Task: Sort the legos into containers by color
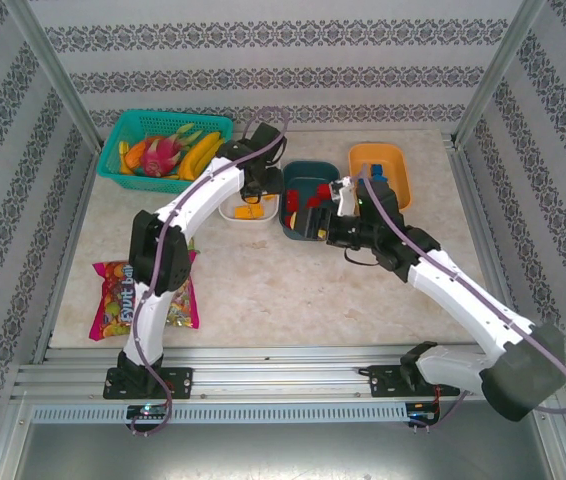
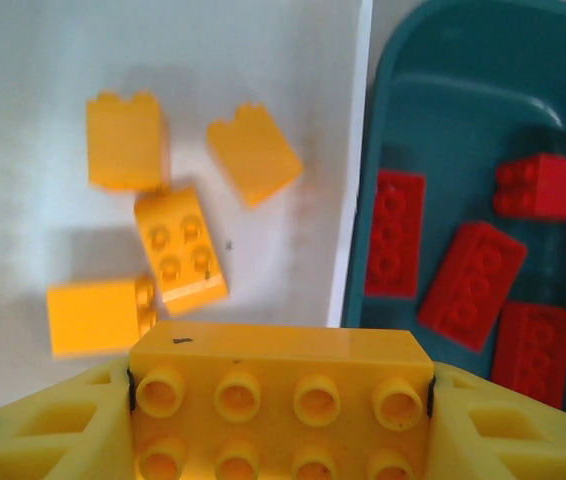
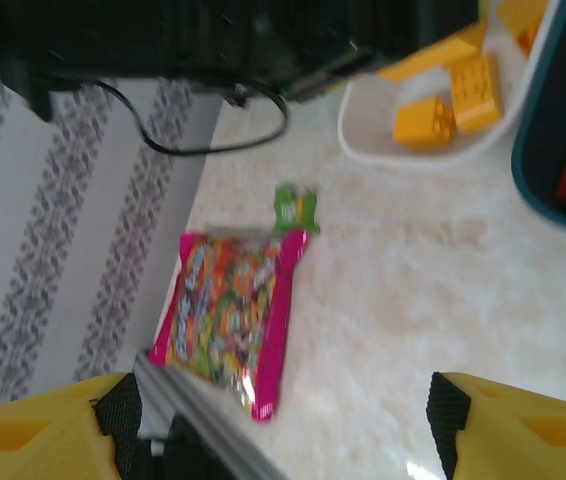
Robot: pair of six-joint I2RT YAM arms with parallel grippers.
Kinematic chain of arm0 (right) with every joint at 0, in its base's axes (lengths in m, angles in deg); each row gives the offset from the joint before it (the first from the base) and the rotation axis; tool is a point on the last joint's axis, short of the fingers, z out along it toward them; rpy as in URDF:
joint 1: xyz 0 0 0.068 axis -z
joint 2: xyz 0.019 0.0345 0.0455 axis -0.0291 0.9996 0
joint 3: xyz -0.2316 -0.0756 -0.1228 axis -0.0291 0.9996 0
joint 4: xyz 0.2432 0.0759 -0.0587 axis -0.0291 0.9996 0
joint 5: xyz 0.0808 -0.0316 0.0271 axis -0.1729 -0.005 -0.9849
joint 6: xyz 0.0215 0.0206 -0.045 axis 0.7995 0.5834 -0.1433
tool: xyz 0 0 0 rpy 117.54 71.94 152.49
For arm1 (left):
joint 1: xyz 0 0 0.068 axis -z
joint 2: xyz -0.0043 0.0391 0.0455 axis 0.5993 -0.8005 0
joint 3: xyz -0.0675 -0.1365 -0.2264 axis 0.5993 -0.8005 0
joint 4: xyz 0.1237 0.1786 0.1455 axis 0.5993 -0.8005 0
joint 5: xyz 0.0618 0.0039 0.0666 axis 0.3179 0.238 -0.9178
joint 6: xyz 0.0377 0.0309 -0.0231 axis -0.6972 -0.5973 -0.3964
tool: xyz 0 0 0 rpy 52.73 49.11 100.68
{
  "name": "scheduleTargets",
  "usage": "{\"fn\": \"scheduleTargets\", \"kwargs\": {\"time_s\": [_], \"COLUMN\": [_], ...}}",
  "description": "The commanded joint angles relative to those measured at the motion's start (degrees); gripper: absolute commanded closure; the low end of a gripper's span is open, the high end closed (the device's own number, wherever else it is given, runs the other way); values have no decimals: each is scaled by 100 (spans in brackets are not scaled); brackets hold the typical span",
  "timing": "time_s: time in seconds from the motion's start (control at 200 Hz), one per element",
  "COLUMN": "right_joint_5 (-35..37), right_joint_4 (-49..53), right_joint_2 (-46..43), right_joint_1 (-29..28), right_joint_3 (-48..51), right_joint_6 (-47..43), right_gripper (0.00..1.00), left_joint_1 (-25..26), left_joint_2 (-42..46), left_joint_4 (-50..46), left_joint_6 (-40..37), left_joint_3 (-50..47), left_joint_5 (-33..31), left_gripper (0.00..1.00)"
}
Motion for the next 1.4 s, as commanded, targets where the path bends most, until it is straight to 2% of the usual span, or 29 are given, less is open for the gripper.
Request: {"fn": "scheduleTargets", "kwargs": {"time_s": [0.0, 0.165, 0.305, 0.6, 0.799, 1.009, 1.264, 1.394], "right_joint_5": [855, 791, 695, 532, 465, 432, 787, 1153], "right_joint_4": [-1590, -1679, -1668, -1478, -1288, -942, -462, -321], "right_joint_2": [343, 1098, 1496, 1628, 1661, 1660, 1262, 777], "right_joint_1": [-10, 79, 165, 288, 324, 333, 350, 351], "right_joint_3": [46, -609, -995, -1118, -1144, -1373, -1393, -1175], "right_joint_6": [364, 243, 408, 385, 362, 65, -438, -745], "right_gripper": [22, 22, 22, 22, 23, 21, 21, 21], "left_joint_1": [-219, -497, -670, -821, -819, -814, -740, -717], "left_joint_2": [-409, -1286, -1672, -2238, -2340, -2054, -1100, -324], "left_joint_4": [428, 605, 934, 1400, 1164, 984, 532, 292], "left_joint_6": [-498, -573, -526, -541, -403, -322, -96, 83], "left_joint_3": [694, 1636, 1840, 2079, 2069, 2069, 1909, 1280], "left_joint_5": [172, 328, 359, 525, 528, 465, 176, 79], "left_gripper": [50, 49, 48, 41, 38, 25, 22, 22]}}
